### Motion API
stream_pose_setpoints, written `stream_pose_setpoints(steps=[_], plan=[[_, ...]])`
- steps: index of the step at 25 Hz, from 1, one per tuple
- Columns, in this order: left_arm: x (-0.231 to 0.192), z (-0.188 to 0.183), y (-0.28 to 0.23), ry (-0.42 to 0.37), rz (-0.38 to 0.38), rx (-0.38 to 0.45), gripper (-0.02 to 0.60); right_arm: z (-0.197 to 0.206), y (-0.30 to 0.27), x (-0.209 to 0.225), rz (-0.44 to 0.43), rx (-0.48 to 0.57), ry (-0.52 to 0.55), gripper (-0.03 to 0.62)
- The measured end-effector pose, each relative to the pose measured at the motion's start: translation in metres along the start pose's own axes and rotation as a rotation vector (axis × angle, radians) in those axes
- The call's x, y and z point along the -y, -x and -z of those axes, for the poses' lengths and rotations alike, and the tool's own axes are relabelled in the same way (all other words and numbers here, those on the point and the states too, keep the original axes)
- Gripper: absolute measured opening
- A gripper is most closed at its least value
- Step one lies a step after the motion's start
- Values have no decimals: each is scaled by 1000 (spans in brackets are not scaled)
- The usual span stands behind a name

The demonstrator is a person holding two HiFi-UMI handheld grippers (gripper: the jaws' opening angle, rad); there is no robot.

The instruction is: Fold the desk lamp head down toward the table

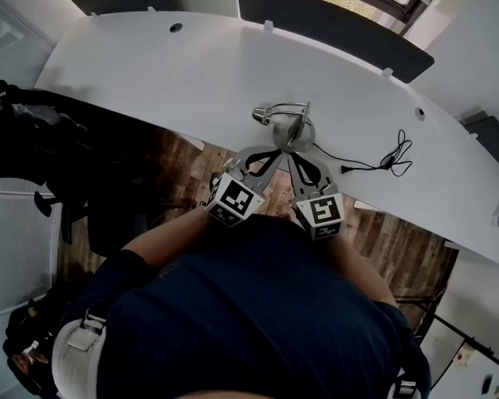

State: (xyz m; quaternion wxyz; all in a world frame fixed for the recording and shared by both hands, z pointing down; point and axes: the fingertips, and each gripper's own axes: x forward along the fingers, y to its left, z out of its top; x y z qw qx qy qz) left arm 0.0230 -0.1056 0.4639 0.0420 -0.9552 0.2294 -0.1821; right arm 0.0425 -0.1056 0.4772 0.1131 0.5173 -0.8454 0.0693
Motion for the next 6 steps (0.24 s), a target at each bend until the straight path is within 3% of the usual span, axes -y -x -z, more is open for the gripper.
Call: stream_pose_setpoints(steps=[6], plan=[[0, 0, 0, 0, -5, 7, 6, 1, 2, 3, 24, -8, 14, 9]])
